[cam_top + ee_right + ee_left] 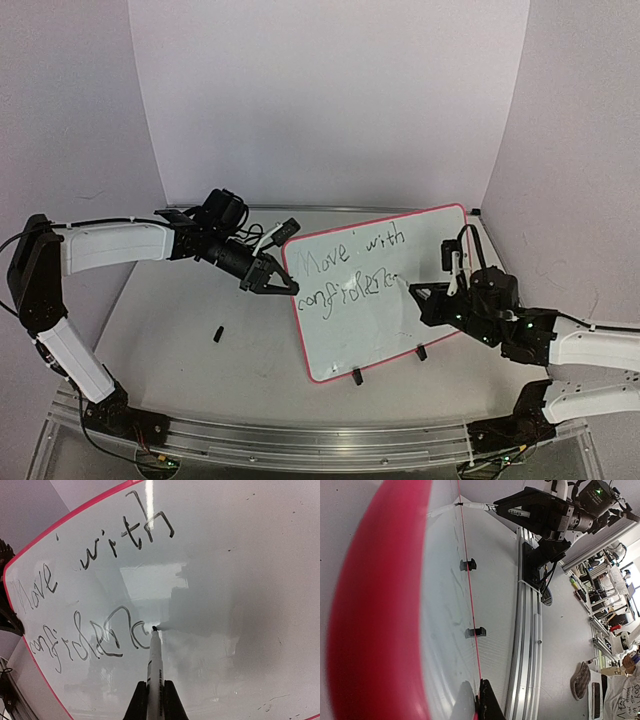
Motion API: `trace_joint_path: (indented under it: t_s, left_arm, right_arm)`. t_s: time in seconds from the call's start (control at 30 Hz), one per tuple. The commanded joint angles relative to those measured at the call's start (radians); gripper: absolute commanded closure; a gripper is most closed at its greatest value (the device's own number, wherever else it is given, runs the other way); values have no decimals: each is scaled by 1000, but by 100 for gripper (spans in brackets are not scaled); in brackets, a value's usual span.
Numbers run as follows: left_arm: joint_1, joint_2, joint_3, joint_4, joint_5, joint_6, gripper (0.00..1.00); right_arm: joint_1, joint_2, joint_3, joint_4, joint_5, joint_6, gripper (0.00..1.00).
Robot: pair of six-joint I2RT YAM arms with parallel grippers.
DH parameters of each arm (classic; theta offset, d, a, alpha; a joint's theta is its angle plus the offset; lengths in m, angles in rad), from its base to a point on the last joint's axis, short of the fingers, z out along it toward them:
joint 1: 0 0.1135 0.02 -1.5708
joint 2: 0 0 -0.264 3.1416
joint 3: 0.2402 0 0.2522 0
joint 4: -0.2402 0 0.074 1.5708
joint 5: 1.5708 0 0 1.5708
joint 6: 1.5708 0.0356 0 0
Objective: Write a sentence on the whiteboard
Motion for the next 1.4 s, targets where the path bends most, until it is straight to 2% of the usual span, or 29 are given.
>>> trace_joint_path:
  t_s: [0.0,0.37,0.87,1.2,1.37]
  left_arm:
    - [-40,11,14,-70,-14,85,100]
    - [-40,11,13,-70,-15,85,100]
    - [-40,7,14,-70,-10,85,100]
    - [-42,8,13,-69,-12,84,100]
    - [-44,10,13,-69,-10,84,100]
  right_arm:
    - [-5,5,26,8,99,1,100]
    - [-5,37,80,19,54,-74,100]
    - [-5,-15,1,-42,-36,5,100]
    - [-5,-65,-32,-98,-22,38,100]
    - [-5,-57,-17,-102,42,38,100]
